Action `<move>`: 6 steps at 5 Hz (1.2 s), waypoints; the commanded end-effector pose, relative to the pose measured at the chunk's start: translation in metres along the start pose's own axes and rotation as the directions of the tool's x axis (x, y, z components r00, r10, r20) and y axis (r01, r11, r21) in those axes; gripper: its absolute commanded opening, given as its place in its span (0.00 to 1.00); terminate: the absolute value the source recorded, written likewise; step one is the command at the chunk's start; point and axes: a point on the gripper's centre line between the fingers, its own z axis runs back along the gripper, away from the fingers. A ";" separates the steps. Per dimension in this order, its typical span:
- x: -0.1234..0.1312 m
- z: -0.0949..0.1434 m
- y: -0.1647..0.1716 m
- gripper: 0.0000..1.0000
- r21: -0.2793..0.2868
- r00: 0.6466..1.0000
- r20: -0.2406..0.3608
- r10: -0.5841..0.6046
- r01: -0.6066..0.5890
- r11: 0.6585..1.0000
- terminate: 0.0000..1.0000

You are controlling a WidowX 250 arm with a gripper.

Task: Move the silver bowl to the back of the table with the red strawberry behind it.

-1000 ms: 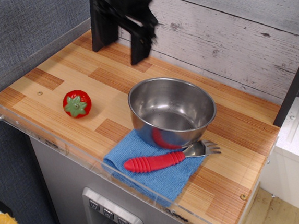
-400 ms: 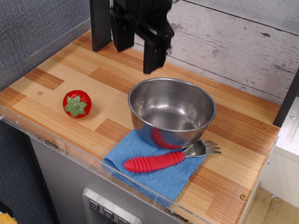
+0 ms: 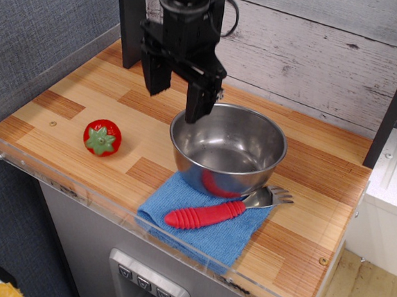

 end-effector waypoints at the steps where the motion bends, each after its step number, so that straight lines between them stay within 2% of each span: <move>1: -0.007 -0.019 0.007 1.00 0.033 0.998 -0.041 0.045 -0.044 0.998 0.00; 2: -0.010 -0.032 0.005 1.00 0.056 0.996 -0.068 0.059 -0.055 0.997 0.00; 3: -0.010 -0.038 0.002 1.00 0.080 0.996 -0.065 0.059 -0.054 0.995 0.00; 4: -0.007 -0.041 -0.004 0.00 0.101 0.997 -0.076 -0.011 0.019 0.995 0.00; 5: -0.005 -0.036 -0.007 0.00 0.124 0.997 -0.069 -0.038 0.047 0.991 0.00; 6: -0.005 -0.035 -0.009 0.00 0.116 0.997 -0.063 -0.050 0.057 0.992 0.00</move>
